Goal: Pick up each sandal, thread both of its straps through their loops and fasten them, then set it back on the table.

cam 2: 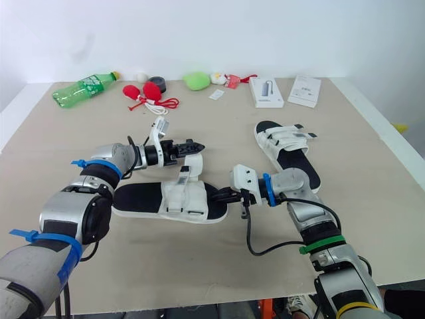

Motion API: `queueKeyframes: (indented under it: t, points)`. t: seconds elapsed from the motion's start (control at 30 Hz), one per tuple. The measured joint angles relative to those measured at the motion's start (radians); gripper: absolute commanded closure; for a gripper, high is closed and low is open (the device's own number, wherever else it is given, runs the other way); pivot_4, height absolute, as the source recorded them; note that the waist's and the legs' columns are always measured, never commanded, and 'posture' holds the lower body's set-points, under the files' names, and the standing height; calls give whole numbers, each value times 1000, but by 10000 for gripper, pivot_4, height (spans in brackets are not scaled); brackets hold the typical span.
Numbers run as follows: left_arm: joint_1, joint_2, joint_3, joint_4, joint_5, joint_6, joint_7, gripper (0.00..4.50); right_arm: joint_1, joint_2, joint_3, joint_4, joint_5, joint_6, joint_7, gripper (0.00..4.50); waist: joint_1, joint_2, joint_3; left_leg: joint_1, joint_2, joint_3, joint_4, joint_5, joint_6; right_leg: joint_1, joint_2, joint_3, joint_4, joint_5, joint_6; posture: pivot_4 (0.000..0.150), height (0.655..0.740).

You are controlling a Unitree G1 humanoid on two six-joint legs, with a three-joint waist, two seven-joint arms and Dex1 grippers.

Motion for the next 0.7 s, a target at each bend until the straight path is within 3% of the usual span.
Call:
queueKeyframes:
  t: [0.1,0.2,0.47,0.57,0.7]
  points:
    - [-19,-9,30,31,3,-21,56,211,3,-2,0,-4,0,1,-8,45000,0,0,0,0,0,0,0,0,-1,0,0,0,0,0,0,1500,7400]
    - [-24,-20,38,39,15,-36,72,8219,5,-10,0,-9,0,1,-11,45000,0,0,0,0,-1,0,0,1,-1,0,0,0,0,0,0,1500,7400]
    - [-40,-34,110,64,23,-99,146,44091,11,-18,0,-17,0,1,-20,45000,1,0,0,0,-1,-1,0,1,-2,0,-1,0,0,0,1,1500,7400]
    - [-40,-35,96,65,49,-147,130,44679,12,-19,0,-19,0,1,-22,45000,1,0,0,0,-1,-1,0,1,-2,0,-1,0,0,0,1,1500,7400]
    - [-38,-37,-22,35,155,-328,-26,44679,13,-21,0,-21,0,1,-26,45000,1,0,0,-1,-1,-1,0,2,-3,0,-1,-1,0,0,1,1500,7400]
